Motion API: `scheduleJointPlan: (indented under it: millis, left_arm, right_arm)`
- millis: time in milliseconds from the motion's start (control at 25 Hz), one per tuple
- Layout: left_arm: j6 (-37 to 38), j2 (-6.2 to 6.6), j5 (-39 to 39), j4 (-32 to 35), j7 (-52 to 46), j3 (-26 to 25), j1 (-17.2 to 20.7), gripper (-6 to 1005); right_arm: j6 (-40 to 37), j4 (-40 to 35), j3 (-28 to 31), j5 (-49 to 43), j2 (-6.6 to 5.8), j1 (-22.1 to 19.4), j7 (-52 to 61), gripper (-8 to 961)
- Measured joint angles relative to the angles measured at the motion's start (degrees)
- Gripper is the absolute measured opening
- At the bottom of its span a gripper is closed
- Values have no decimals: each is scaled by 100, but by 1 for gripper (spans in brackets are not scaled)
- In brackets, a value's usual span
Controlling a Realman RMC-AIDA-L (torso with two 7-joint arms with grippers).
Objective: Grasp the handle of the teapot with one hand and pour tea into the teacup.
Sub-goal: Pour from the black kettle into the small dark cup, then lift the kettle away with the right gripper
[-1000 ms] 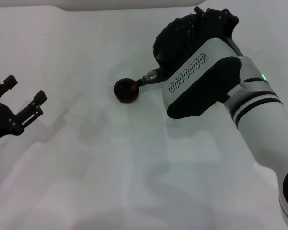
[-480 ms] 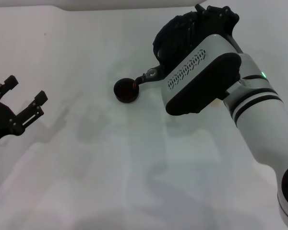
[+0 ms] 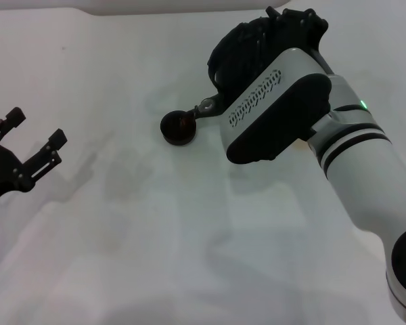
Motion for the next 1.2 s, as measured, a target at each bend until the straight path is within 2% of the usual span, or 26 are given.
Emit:
scheduleJointPlan:
  millis: [920,1200]
  left_arm:
    - [-18,0,0,43,1,0,22,843]
    - [-24,10,0,58,7,0,50,844]
  right_arm:
    - [101,33,15,70,-1,52,59,104]
    - [139,248,38,-50,-66,-38,227,105]
